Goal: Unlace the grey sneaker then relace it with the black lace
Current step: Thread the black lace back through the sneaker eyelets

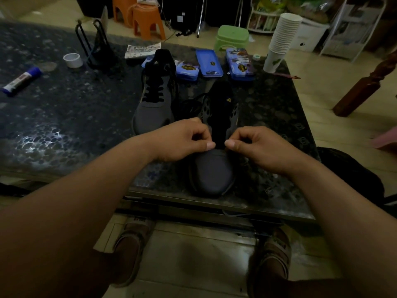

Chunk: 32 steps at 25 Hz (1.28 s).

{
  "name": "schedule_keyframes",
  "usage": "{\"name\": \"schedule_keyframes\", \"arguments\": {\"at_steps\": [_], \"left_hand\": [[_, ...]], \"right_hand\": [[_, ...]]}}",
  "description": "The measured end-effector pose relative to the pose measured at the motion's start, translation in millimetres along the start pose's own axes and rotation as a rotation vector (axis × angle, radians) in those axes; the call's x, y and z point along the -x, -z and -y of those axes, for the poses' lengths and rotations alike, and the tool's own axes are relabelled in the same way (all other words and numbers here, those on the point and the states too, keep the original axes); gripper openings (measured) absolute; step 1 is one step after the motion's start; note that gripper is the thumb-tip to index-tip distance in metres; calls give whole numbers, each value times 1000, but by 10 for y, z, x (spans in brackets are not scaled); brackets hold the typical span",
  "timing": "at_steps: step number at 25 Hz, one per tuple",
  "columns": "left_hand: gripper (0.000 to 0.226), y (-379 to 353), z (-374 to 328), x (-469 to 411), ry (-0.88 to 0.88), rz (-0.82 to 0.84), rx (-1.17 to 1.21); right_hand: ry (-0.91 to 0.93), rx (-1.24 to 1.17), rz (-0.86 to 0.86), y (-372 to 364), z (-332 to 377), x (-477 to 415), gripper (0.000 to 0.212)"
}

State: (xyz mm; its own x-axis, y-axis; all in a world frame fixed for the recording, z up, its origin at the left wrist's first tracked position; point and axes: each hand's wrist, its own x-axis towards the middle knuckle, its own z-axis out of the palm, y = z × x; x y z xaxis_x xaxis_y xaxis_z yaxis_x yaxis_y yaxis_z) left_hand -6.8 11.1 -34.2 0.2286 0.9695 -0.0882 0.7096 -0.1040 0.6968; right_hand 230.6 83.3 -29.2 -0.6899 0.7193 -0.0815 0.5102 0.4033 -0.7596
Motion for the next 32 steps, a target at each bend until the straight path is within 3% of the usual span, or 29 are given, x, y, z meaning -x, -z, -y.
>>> {"name": "schedule_keyframes", "arguments": {"at_steps": [3,9,15,18,20,22,24,27,32], "left_hand": [[14,-40,22,11,-53,-91,-33],[8,-34,48,16,-83,-103,-22],[24,-12,59,-31,-39,-154,98],[23,-5,-58,-101,7,-268,-36],[11,2,-120,-123,16,-326,-196],[17,17,-154,-123,27,-353,-298],[29,18,-185,-128,77,-329,-433],[34,-2,-243,-190,182,-254,-595],[16,42,-285,-294,215,-161,-331]], "right_hand": [[6,-34,-104,-85,-16,1,16],[6,59,-73,-109,4,21,16],[-4,41,-246,-107,125,-2,9],[72,401,-286,-105,241,-98,24],[82,642,-334,-91,315,-143,23],[48,753,-374,-98,351,-145,17],[-5,823,-351,-145,352,-134,12],[-146,806,-266,-167,380,-188,27],[-243,668,-129,-97,427,-305,11]]}}
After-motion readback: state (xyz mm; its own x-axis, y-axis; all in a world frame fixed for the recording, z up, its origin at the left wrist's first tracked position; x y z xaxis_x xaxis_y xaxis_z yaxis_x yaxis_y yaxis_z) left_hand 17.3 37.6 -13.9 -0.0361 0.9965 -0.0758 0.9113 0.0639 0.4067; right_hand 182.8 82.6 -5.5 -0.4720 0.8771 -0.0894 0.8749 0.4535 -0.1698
